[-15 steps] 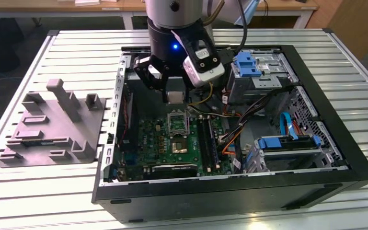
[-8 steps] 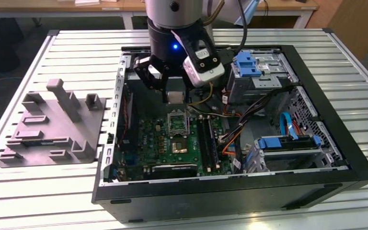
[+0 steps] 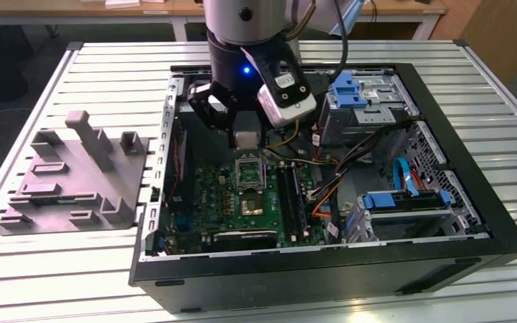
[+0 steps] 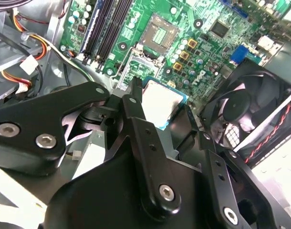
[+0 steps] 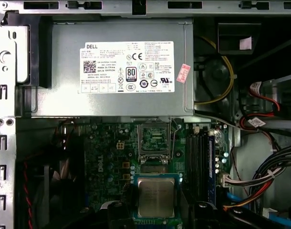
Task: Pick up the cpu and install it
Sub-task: 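Place the cpu into insertion slot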
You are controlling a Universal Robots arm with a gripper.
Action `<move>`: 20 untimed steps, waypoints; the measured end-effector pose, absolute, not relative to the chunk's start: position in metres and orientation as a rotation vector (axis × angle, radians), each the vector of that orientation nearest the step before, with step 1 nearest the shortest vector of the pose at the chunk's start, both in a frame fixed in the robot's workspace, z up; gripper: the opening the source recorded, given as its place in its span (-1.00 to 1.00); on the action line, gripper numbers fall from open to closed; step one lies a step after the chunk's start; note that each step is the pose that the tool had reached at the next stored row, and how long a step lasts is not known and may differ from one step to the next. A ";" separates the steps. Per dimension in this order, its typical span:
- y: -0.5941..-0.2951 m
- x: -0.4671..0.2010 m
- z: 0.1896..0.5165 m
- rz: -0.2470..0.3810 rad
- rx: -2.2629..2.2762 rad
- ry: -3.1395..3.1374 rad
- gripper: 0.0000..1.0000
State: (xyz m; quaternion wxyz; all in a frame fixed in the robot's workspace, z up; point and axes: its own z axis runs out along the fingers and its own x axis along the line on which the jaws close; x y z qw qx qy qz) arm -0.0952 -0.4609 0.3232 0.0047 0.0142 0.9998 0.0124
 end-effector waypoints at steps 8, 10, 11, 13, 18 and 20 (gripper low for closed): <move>-0.462 -0.093 0.309 0.039 0.048 3.132 -0.06; -0.464 -0.092 0.306 0.039 0.048 3.132 -0.06; -0.464 -0.091 0.304 0.039 0.048 3.132 -0.06; -0.465 -0.089 0.300 0.039 0.048 3.132 -0.06; -0.465 -0.088 0.291 0.039 0.048 3.132 -0.06; -0.466 -0.088 0.288 0.039 0.048 3.132 -0.06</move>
